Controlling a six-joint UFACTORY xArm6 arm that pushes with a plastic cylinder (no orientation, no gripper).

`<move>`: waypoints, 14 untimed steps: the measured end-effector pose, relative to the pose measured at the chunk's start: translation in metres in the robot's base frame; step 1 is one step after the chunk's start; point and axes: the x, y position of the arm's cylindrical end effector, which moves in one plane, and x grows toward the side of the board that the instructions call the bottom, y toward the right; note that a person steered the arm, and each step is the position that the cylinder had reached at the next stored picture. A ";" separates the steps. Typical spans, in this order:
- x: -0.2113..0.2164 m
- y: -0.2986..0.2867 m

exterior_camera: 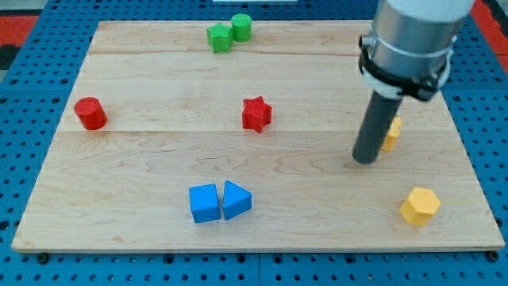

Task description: Push the yellow hexagon into the yellow heart

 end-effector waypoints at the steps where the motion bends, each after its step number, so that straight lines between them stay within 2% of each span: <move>1: 0.001 0.044; 3: -0.057 0.044; 5: 0.012 0.166; 6: 0.086 0.147; 7: 0.102 0.082; 8: 0.060 0.061; 9: 0.042 0.029; 10: 0.084 0.034; 12: 0.013 -0.007; 13: -0.008 -0.008; 14: -0.008 -0.055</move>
